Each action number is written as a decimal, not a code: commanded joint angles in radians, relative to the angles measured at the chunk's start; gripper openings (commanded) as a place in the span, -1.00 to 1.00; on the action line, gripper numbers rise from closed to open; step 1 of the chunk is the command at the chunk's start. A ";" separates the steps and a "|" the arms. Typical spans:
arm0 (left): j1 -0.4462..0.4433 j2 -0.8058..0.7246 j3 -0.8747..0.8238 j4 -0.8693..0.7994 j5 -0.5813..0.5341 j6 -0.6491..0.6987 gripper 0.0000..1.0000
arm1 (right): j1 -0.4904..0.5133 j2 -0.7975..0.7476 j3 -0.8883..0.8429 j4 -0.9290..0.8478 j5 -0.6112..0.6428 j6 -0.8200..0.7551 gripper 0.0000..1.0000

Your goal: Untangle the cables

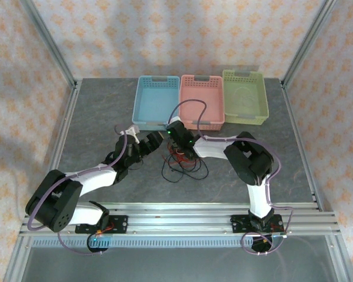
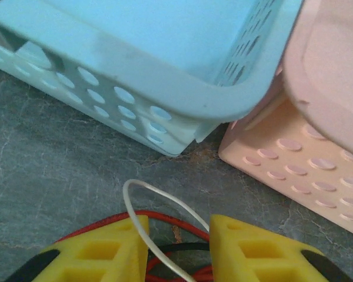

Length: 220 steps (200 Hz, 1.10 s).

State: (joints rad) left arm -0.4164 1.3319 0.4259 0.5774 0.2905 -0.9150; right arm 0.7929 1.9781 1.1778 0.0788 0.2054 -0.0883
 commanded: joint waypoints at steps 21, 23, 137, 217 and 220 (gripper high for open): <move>0.007 0.014 0.046 -0.025 0.018 0.044 0.91 | -0.005 -0.026 0.017 -0.020 0.002 0.001 -0.75; 0.007 0.014 0.048 -0.028 0.018 0.048 0.91 | -0.005 -0.030 0.016 -0.020 0.002 0.003 -0.77; -0.113 0.035 0.130 -0.121 -0.063 0.169 0.94 | -0.005 -0.350 -0.095 -0.054 -0.021 0.119 -1.00; -0.193 0.173 0.216 -0.166 -0.132 0.202 0.93 | -0.004 -0.524 -0.093 -0.109 -0.093 0.209 -1.00; -0.195 0.177 0.218 -0.165 -0.134 0.202 0.94 | -0.004 -0.528 -0.093 -0.110 -0.096 0.211 -1.00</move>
State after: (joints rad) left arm -0.6003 1.4803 0.6086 0.4473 0.2008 -0.7395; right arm 0.7929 1.5043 1.0855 0.0029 0.1314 0.0841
